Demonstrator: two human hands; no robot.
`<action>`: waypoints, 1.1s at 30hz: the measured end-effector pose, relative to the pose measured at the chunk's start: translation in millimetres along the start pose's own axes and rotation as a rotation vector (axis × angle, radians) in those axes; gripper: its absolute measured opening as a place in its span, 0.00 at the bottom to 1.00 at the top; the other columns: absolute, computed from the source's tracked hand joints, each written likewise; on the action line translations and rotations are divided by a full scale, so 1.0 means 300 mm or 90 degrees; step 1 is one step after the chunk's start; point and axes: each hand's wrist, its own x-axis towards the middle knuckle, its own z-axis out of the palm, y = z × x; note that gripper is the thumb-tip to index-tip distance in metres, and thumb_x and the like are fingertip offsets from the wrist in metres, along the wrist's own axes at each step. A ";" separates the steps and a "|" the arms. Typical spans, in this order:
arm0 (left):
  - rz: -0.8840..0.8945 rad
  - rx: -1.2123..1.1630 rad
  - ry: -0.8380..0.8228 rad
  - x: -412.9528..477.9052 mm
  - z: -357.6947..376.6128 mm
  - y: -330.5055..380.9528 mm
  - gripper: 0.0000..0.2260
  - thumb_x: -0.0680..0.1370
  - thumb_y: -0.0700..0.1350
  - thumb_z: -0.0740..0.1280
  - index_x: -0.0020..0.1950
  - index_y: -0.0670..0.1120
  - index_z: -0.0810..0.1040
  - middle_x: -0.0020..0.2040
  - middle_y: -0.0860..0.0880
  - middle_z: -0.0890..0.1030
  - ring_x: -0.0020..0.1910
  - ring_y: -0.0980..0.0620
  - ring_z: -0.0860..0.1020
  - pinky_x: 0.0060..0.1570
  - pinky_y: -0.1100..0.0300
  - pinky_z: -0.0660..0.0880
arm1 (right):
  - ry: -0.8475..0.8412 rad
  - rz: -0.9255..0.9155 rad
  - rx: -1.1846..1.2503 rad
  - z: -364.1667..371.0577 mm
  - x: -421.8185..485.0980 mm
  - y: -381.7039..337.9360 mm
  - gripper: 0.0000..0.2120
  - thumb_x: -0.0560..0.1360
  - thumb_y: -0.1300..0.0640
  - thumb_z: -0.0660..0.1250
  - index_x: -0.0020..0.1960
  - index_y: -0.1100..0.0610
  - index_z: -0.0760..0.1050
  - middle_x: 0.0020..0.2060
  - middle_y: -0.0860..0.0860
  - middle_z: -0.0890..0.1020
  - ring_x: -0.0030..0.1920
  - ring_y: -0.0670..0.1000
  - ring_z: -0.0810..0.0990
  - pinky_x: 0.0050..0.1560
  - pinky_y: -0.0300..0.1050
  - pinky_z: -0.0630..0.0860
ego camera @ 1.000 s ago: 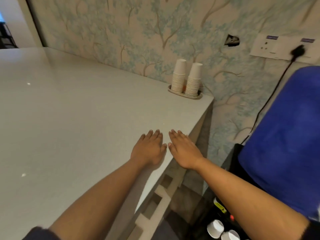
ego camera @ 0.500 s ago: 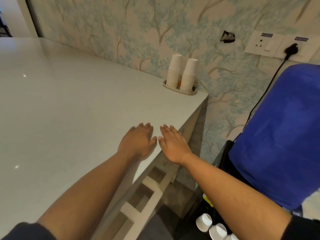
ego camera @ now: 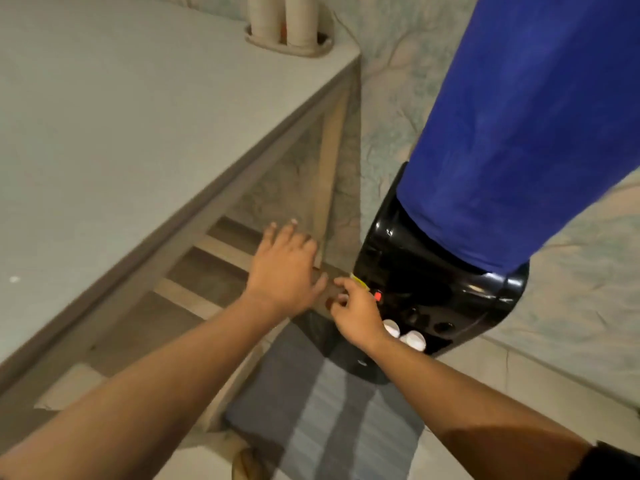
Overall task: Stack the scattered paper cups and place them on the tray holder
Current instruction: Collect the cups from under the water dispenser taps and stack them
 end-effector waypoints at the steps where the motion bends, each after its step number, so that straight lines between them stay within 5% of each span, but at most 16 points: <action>1: 0.002 -0.055 -0.065 -0.019 0.069 0.049 0.28 0.73 0.63 0.63 0.68 0.48 0.75 0.70 0.46 0.75 0.75 0.45 0.65 0.74 0.46 0.60 | 0.010 0.047 0.029 -0.003 -0.024 0.072 0.19 0.71 0.59 0.69 0.61 0.55 0.75 0.46 0.45 0.79 0.43 0.45 0.79 0.45 0.34 0.73; 4: -0.046 -0.178 -0.218 -0.098 0.323 0.192 0.26 0.73 0.62 0.65 0.67 0.51 0.74 0.66 0.48 0.77 0.67 0.46 0.74 0.64 0.51 0.71 | 0.057 0.199 0.086 -0.016 -0.073 0.330 0.15 0.72 0.61 0.72 0.55 0.53 0.71 0.47 0.50 0.79 0.38 0.44 0.78 0.38 0.25 0.71; 7: -0.088 -0.249 -0.301 -0.159 0.572 0.291 0.28 0.72 0.61 0.66 0.70 0.52 0.72 0.67 0.49 0.76 0.65 0.45 0.76 0.62 0.51 0.75 | 0.118 0.362 0.164 -0.014 -0.118 0.582 0.15 0.71 0.63 0.75 0.54 0.58 0.72 0.49 0.55 0.79 0.49 0.54 0.79 0.52 0.42 0.76; 12: -0.117 -0.391 -0.321 -0.114 0.867 0.426 0.31 0.74 0.56 0.70 0.75 0.50 0.68 0.71 0.48 0.74 0.67 0.46 0.75 0.62 0.50 0.75 | 0.198 0.552 0.335 -0.051 -0.121 0.884 0.07 0.77 0.61 0.68 0.53 0.62 0.79 0.44 0.58 0.79 0.37 0.50 0.78 0.34 0.40 0.75; 15: -0.108 -0.414 -0.276 -0.018 0.983 0.474 0.30 0.74 0.54 0.71 0.74 0.50 0.68 0.70 0.49 0.74 0.65 0.46 0.76 0.58 0.50 0.77 | 0.291 0.656 0.564 -0.054 -0.066 0.990 0.09 0.81 0.59 0.62 0.59 0.56 0.77 0.53 0.53 0.79 0.50 0.54 0.82 0.43 0.47 0.76; 18: -0.070 -0.410 -0.250 0.092 1.044 0.514 0.29 0.73 0.51 0.73 0.72 0.47 0.68 0.68 0.47 0.73 0.63 0.43 0.76 0.56 0.48 0.78 | 0.338 0.661 0.729 -0.042 -0.005 1.052 0.15 0.82 0.60 0.58 0.68 0.57 0.70 0.55 0.54 0.77 0.54 0.57 0.81 0.42 0.48 0.76; 23: -0.046 -0.390 -0.255 0.209 1.121 0.585 0.21 0.72 0.49 0.75 0.60 0.43 0.75 0.59 0.43 0.77 0.57 0.41 0.79 0.51 0.49 0.78 | 0.370 0.654 0.873 -0.018 0.099 1.094 0.16 0.80 0.59 0.64 0.67 0.58 0.72 0.62 0.54 0.78 0.54 0.58 0.81 0.44 0.47 0.78; 30: -0.027 -0.407 -0.229 0.204 1.191 0.636 0.19 0.75 0.46 0.72 0.64 0.42 0.75 0.58 0.41 0.78 0.57 0.40 0.78 0.54 0.46 0.78 | 0.406 0.668 0.938 0.007 0.114 1.117 0.05 0.79 0.61 0.61 0.50 0.58 0.75 0.37 0.50 0.78 0.33 0.47 0.76 0.38 0.38 0.72; 33: -0.053 -0.423 -0.203 0.189 1.187 0.624 0.21 0.74 0.48 0.72 0.65 0.45 0.74 0.60 0.44 0.78 0.57 0.41 0.79 0.52 0.47 0.79 | 0.417 0.647 0.940 0.008 0.078 1.125 0.10 0.81 0.60 0.59 0.42 0.57 0.73 0.29 0.48 0.74 0.30 0.45 0.73 0.35 0.38 0.68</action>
